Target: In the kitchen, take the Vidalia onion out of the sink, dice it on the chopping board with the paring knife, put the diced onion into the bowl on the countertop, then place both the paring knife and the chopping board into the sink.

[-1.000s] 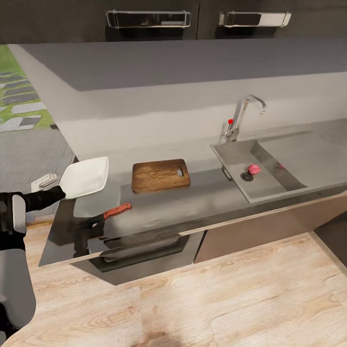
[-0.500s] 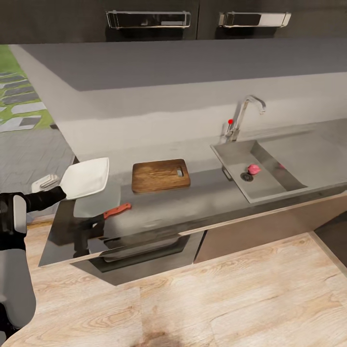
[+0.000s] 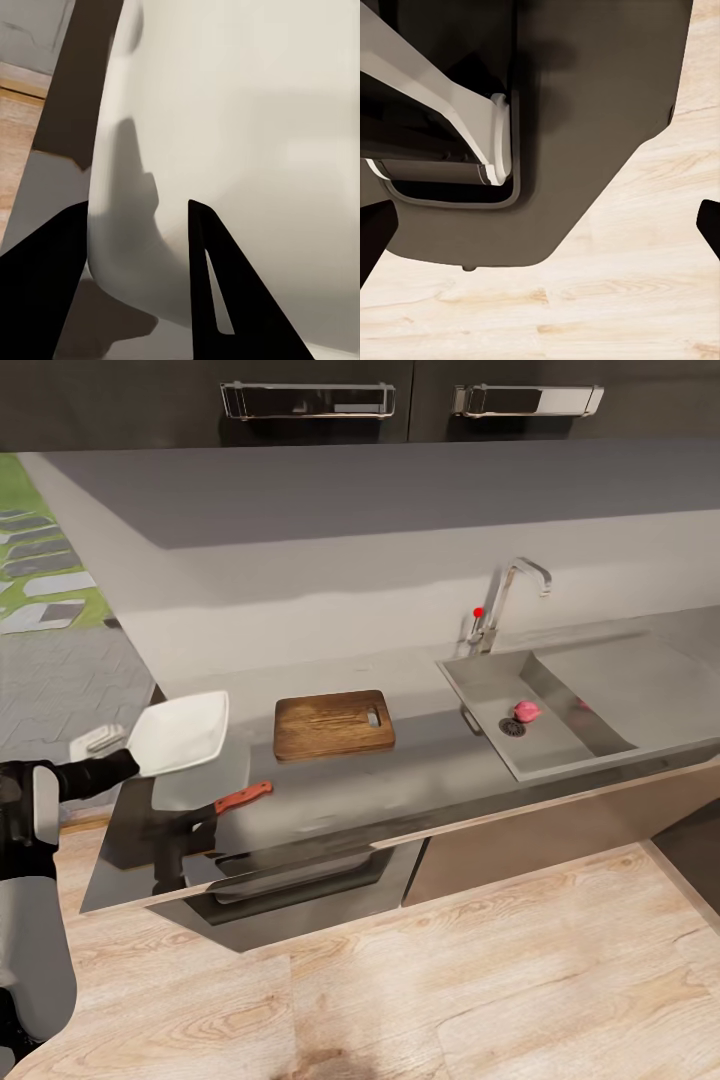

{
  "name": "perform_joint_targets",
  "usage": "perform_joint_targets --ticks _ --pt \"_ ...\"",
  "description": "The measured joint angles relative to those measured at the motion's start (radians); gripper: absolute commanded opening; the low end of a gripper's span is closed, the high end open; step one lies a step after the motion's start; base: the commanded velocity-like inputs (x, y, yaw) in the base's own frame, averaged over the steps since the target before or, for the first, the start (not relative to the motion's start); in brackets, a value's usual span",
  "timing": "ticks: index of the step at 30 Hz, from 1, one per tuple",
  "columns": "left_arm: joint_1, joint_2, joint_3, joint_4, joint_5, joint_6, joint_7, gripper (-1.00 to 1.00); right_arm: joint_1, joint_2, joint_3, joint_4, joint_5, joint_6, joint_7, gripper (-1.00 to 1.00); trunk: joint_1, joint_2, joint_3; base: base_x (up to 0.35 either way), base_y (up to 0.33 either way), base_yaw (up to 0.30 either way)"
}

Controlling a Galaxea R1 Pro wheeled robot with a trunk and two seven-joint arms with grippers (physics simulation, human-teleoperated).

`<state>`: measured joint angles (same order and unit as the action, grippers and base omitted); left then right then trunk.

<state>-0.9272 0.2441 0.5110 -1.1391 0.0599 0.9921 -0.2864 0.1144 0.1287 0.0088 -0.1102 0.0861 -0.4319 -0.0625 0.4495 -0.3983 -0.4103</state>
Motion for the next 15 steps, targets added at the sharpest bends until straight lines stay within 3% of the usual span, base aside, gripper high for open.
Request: perform_joint_targets --ticks 15 --pt "0.000 0.000 0.000 0.006 0.000 0.000 0.001 -1.00 0.000 0.000 0.000 0.000 0.000 0.000 0.000 1.00 0.000 0.000 0.000 0.000 0.000 0.000"
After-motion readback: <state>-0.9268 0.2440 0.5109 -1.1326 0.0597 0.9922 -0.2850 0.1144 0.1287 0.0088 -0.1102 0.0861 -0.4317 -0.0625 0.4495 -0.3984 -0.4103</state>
